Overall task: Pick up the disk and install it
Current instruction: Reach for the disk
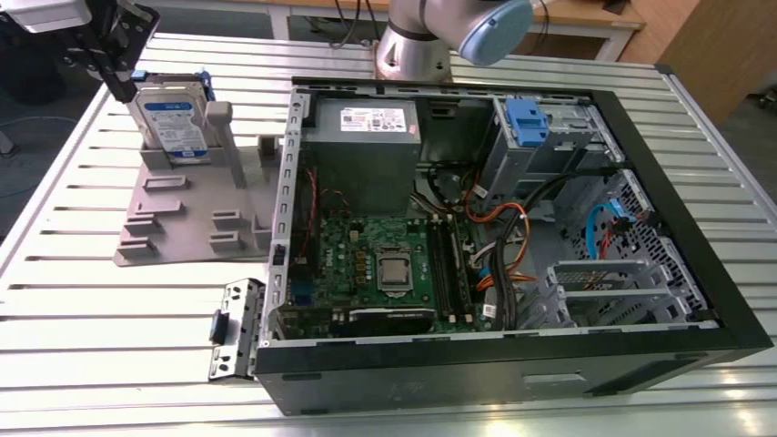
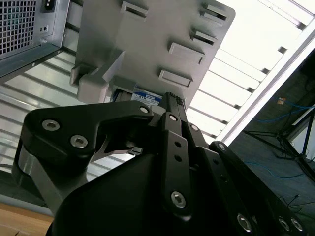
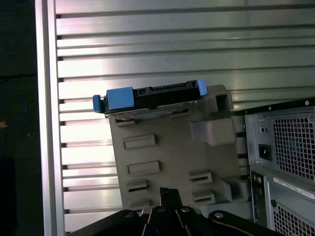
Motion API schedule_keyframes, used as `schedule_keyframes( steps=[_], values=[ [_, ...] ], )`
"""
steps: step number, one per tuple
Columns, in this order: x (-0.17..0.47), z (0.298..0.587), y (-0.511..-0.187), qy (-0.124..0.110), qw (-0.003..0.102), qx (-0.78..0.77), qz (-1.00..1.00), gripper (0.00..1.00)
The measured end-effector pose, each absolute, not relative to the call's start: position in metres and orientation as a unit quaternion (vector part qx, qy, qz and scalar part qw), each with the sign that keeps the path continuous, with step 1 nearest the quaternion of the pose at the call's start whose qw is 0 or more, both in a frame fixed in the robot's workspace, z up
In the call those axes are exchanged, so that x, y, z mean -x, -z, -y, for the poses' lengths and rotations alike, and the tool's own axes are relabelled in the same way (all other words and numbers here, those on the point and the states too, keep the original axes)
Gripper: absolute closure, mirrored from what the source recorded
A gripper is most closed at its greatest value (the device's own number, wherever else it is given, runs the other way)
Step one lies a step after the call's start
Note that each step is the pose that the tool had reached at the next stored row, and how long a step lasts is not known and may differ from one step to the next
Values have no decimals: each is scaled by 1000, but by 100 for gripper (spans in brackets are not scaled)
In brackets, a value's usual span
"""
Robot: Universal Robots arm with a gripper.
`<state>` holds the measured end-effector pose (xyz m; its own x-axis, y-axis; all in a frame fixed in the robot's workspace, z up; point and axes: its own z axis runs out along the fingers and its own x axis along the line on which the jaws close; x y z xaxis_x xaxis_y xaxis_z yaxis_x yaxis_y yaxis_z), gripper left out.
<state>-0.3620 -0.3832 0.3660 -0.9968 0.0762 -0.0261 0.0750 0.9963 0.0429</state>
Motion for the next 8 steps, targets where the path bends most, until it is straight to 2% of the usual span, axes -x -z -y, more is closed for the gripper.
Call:
schedule_keyframes(
  steps=[8],
  values=[
    [373, 382, -364, -21, 14, -38, -999, 90]
  ],
)
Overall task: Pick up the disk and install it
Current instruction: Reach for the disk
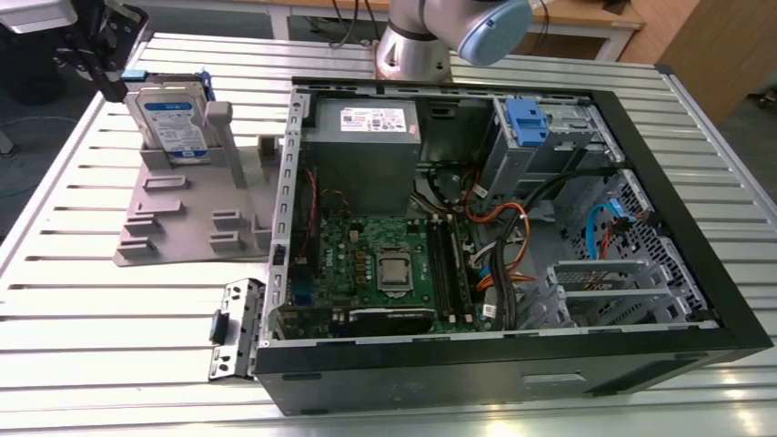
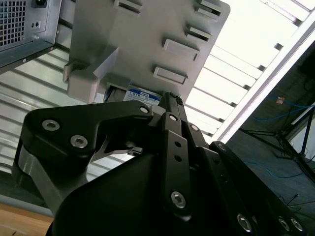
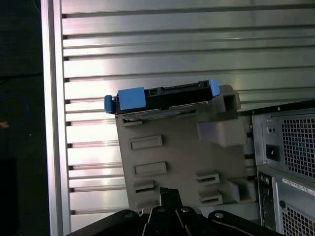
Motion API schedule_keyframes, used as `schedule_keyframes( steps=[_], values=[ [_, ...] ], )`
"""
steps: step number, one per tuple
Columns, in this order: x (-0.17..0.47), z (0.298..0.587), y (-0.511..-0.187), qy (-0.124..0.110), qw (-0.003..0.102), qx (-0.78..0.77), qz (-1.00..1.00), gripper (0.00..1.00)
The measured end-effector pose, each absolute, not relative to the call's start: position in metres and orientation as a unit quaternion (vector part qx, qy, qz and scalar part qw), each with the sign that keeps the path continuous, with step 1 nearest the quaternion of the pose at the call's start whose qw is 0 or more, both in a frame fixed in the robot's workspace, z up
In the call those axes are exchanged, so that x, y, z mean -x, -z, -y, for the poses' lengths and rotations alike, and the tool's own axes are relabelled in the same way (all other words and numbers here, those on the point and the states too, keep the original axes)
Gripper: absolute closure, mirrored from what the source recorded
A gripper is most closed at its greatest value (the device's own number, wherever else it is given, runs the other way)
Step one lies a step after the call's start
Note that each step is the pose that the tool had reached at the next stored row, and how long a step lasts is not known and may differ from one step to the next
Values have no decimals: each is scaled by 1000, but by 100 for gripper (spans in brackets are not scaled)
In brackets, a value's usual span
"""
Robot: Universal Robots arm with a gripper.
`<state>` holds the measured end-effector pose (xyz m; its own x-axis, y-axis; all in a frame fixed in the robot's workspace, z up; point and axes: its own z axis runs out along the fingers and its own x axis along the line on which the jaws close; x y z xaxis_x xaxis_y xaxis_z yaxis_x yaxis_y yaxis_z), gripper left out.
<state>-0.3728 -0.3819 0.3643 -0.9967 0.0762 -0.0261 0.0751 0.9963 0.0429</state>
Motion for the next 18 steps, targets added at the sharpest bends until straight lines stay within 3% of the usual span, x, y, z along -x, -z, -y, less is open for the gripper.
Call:
schedule_keyframes(
  steps=[18],
  values=[
    [378, 356, -356, -13, 14, -37, -999, 90]
  ],
)
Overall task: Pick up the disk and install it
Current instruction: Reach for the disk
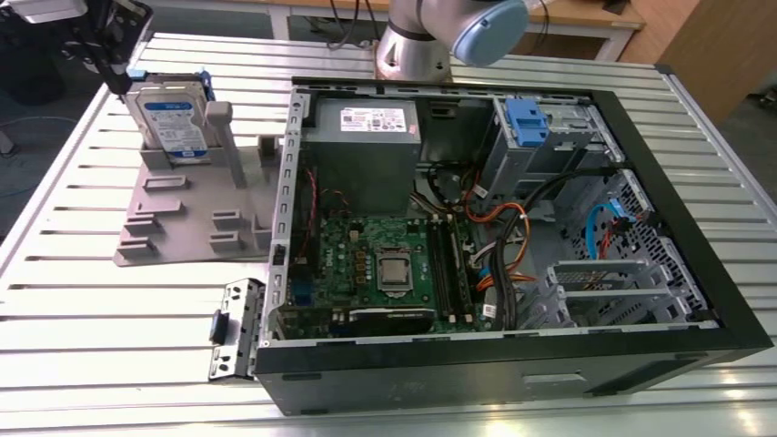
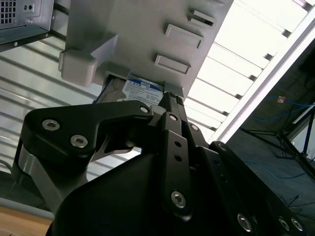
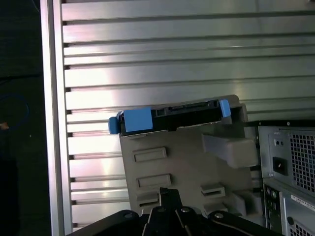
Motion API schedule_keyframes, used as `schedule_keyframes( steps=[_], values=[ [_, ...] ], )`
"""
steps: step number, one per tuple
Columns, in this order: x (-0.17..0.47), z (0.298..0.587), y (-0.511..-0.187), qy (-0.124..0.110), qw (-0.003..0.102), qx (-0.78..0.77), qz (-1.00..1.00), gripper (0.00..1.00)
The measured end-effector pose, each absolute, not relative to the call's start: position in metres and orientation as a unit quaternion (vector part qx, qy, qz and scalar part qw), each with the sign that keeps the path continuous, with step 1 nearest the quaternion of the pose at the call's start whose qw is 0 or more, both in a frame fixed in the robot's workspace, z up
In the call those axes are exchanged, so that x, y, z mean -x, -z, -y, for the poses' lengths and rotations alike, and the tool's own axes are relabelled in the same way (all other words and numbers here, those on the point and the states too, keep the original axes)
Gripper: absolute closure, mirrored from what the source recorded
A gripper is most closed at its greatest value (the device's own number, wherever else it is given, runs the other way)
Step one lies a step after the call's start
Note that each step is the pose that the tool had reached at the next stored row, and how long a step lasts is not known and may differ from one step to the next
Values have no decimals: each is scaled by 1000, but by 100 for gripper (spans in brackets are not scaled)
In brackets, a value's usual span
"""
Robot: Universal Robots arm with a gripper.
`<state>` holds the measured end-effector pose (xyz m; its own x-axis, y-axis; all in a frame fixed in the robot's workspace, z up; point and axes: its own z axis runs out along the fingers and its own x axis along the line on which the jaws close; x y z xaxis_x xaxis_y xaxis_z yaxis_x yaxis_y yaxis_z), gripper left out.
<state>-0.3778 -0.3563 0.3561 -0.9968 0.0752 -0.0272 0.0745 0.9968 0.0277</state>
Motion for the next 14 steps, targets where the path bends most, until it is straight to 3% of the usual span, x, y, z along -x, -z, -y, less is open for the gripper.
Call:
schedule_keyframes(
  steps=[14],
  values=[
    [367, 346, -350, -11, 14, -37, -999, 90]
  ],
)
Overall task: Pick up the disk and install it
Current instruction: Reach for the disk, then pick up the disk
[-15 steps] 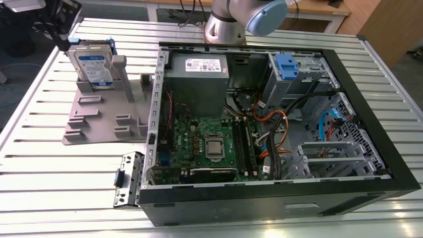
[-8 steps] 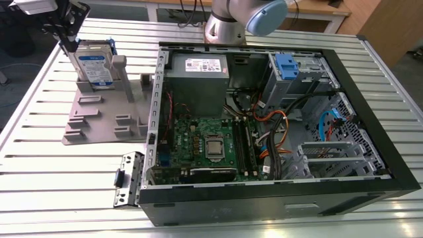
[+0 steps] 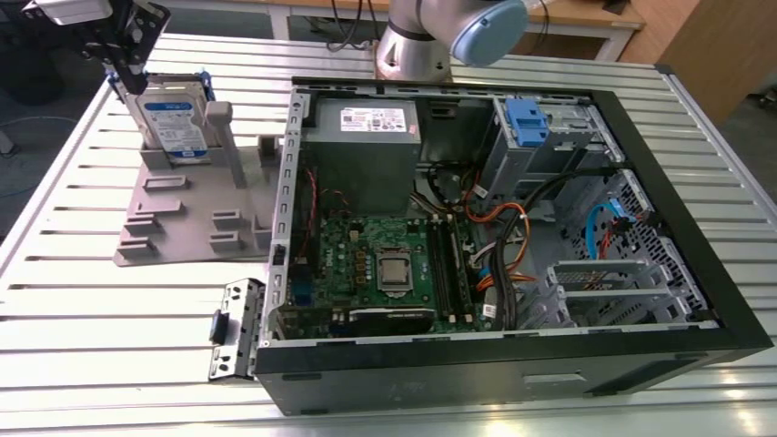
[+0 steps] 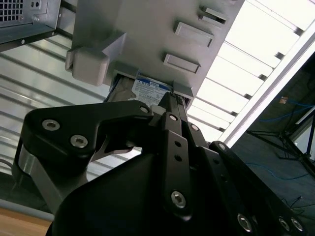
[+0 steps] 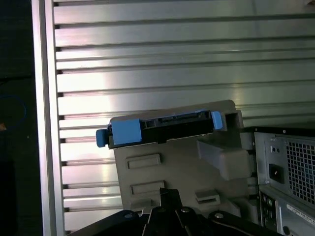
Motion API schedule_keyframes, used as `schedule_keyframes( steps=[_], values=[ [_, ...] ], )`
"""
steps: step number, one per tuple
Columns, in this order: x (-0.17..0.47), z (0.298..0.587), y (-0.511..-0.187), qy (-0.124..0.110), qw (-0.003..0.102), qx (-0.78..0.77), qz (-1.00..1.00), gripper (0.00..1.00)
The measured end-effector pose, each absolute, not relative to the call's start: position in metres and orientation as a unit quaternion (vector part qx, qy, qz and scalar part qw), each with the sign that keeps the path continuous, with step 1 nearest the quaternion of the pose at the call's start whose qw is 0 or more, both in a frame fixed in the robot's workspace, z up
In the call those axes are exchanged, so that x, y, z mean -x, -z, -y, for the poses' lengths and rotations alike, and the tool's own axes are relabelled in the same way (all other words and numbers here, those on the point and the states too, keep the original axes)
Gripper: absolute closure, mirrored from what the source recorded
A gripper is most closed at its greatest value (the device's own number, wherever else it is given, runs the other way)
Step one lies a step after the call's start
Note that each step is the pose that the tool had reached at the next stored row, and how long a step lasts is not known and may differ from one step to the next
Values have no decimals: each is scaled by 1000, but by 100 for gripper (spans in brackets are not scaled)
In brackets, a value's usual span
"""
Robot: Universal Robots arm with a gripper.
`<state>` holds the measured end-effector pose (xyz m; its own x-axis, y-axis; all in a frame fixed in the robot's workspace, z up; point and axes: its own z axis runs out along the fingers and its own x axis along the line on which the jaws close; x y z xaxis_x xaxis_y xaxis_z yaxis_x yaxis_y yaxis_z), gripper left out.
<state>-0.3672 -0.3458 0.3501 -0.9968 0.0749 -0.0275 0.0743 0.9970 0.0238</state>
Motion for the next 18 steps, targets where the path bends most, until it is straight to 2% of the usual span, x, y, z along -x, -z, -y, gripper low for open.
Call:
schedule_keyframes(
  steps=[18],
  values=[
    [367, 346, -350, -12, 14, -6, -1000, 90]
  ],
)
